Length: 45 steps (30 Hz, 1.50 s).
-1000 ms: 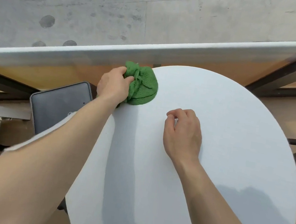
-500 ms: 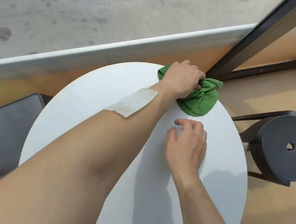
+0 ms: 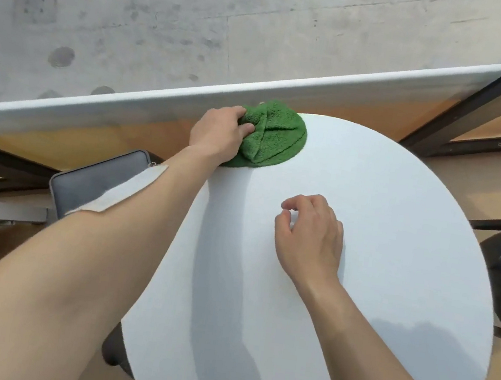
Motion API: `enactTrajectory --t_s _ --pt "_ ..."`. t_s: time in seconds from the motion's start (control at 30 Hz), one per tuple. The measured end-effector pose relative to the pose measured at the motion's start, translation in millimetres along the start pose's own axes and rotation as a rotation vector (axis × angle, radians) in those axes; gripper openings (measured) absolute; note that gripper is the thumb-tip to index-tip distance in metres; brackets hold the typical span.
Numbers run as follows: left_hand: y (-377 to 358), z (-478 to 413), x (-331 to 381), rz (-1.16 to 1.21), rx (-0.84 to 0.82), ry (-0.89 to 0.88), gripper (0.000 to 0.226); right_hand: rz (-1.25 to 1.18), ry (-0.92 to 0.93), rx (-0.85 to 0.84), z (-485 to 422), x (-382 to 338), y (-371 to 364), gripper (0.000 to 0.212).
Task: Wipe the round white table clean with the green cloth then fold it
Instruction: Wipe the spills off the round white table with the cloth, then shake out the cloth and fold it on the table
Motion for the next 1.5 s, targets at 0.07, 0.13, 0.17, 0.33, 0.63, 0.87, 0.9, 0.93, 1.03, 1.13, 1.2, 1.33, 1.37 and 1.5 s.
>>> enactTrajectory --t_s 0.07,0.13,0.17,0.33,0.63,0.87,0.9,0.93,1.03,1.13,1.2,1.33,1.37,1.5 --pt "13 33 -48 0.044 0.062 0.099 0.024 0.002 0.038 -0.022 9 -21 -10 0.022" --pt "21 74 -92 0.096 0.116 0.203 0.027 -0.002 0.071 -0.042 20 -42 -20 0.023" --pt "24 97 -111 0.117 0.139 0.260 0.027 -0.002 0.088 -0.051 26 -52 -25 0.024" --pt "22 213 -170 0.194 0.200 0.483 0.036 0.042 0.160 -0.111 66 -82 -49 0.026" --pt "-16 374 -184 0.261 0.237 0.694 0.039 0.118 0.328 -0.252 138 -77 -82 0.024" --pt "-45 486 -133 0.230 0.059 0.837 0.046 0.177 0.365 -0.465 193 -30 -66 0.033" --pt "-44 499 -124 0.243 0.045 0.850 0.044 0.172 0.328 -0.548 203 -16 -66 0.037" --pt "-41 509 -113 0.294 0.048 0.857 0.040 0.156 0.283 -0.629 211 -3 -64 0.041" --pt "-20 523 -75 0.568 0.113 0.834 0.018 0.003 0.088 -0.853 237 26 -50 0.049" --pt "1 519 -35 0.890 0.108 0.752 0.015 -0.372 -0.226 -0.966 253 39 -24 0.047" --pt "9 514 -12 1.054 0.053 0.701 0.026 -0.572 -0.346 -0.966 250 37 0 0.039" --pt "18 506 16 1.134 -0.021 0.700 0.026 -0.820 -0.355 -0.926 229 24 56 0.020" --pt "19 504 21 1.139 -0.027 0.720 0.021 -0.848 -0.336 -0.918 225 20 70 0.019" --pt "32 490 48 0.911 -0.040 0.741 0.029 -0.910 -0.241 -0.958 223 -3 121 0.019"
Point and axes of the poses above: each hand's wrist, its own z-axis away from the middle knuckle, its own y-axis out of the back of the hand, x = y × z, the point moved 10 cm from there along -z, towards the middle knuckle, and after that the axes turned 5 degrees about x, right-handed, at the moved point
